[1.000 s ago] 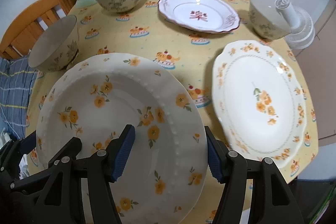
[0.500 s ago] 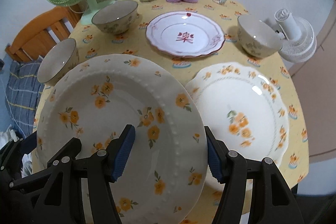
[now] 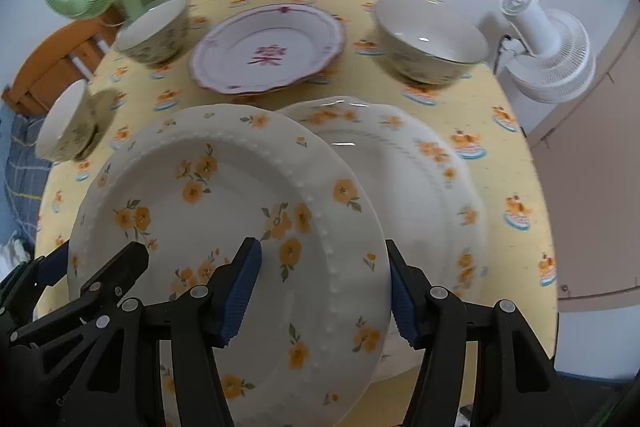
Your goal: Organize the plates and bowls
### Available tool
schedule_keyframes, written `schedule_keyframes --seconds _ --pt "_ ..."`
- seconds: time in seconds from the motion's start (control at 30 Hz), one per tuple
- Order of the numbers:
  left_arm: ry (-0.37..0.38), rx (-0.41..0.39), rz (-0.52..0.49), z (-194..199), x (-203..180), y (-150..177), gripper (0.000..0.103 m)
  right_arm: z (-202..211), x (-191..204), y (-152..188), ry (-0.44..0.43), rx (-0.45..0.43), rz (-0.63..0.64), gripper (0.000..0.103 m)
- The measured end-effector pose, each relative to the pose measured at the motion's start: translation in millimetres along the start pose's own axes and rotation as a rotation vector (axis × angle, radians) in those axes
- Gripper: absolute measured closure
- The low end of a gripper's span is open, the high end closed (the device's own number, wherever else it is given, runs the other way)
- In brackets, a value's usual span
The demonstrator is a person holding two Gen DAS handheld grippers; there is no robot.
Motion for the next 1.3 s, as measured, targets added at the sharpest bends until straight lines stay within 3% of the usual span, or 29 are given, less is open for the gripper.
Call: schedule_keyframes --seconds 0.63,1.3 --pt "0.042 0.054 -0.083 -45.7 -94.6 0.4 0.034 -27.3 -102.8 3.2 0.070 0.031 -0.075 0.040" --pt "-0.042 0.084 -0.067 -72.4 -94.9 -3.9 0.031 -46.4 -104.8 -4.3 0.044 0.047 -0.032 0.042"
Point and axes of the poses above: each gripper's, at about its wrist camera, not at the fingertips, and z roughly against the way its jaws point, x to its left, y to its underside, the point moved 7 cm from there along -z, roughly the way its jaws point, and after that the axes turned 6 degrees about y, right-handed, at the moved point
